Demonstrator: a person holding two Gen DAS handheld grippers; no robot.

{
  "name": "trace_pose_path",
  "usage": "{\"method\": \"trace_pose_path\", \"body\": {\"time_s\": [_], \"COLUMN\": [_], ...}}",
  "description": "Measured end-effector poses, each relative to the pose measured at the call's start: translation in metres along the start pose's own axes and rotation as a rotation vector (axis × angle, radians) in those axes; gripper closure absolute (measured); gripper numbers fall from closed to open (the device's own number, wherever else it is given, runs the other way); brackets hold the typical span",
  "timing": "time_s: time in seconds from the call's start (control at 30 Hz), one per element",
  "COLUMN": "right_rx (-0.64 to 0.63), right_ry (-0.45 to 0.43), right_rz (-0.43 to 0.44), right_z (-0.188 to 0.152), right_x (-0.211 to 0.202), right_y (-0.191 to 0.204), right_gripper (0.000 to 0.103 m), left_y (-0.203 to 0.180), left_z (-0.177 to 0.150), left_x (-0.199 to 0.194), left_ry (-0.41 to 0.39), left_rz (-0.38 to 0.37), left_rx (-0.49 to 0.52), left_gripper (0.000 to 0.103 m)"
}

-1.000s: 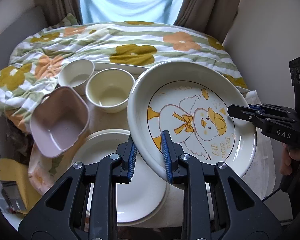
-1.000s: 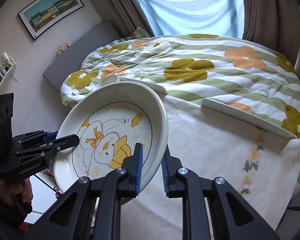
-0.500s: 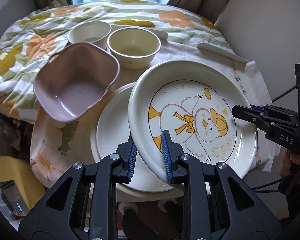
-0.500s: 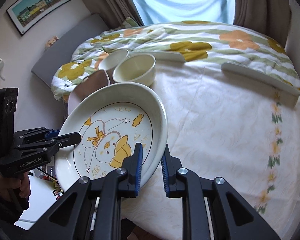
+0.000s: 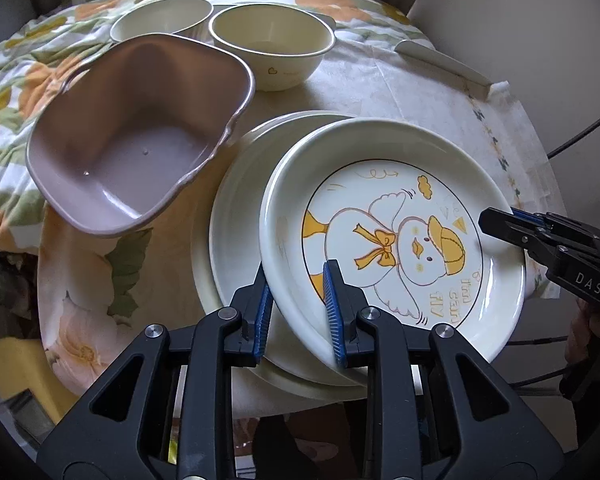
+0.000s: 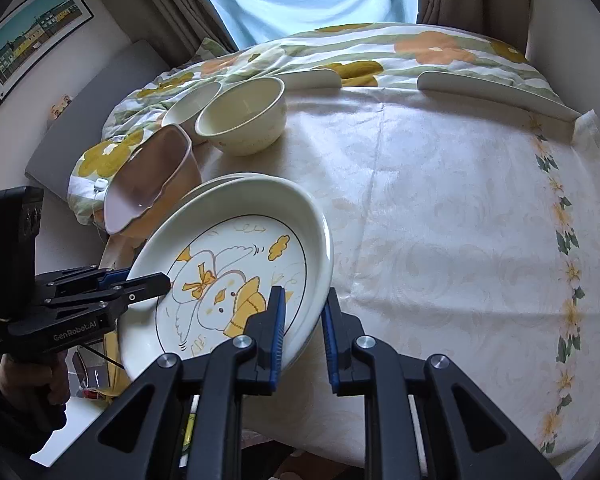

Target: Organize plates and bowls

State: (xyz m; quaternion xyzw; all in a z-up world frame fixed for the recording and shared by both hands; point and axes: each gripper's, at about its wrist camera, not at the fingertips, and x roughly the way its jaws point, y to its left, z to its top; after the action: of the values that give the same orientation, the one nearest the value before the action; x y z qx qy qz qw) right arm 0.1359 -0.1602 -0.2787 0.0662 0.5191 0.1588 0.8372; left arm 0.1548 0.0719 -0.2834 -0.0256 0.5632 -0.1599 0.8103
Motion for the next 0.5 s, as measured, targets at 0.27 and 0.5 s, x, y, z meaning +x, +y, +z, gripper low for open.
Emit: {"method": "trace_pose_path", "body": {"time_s": [0.27, 0.5], "right_rx": [0.036, 0.047], "right_ry": [-0.038, -0.041], "right_rz": [-0.022, -0.039], "right_z": [-0.003, -0.004], "right_x": [-0.001, 0.004], "right_y": [0.002, 0.004], "right_gripper": [0.087, 0.087], "left_y": [-0.010, -0.019], "left_z": [0.002, 0.004], "left_x": [0.011, 0.010], "left_ry": [0.009, -0.006], "left_rz": [0.089, 0.176], "left_rx": [0.114, 0.192], "left_gripper": [0.082, 0.081]}}
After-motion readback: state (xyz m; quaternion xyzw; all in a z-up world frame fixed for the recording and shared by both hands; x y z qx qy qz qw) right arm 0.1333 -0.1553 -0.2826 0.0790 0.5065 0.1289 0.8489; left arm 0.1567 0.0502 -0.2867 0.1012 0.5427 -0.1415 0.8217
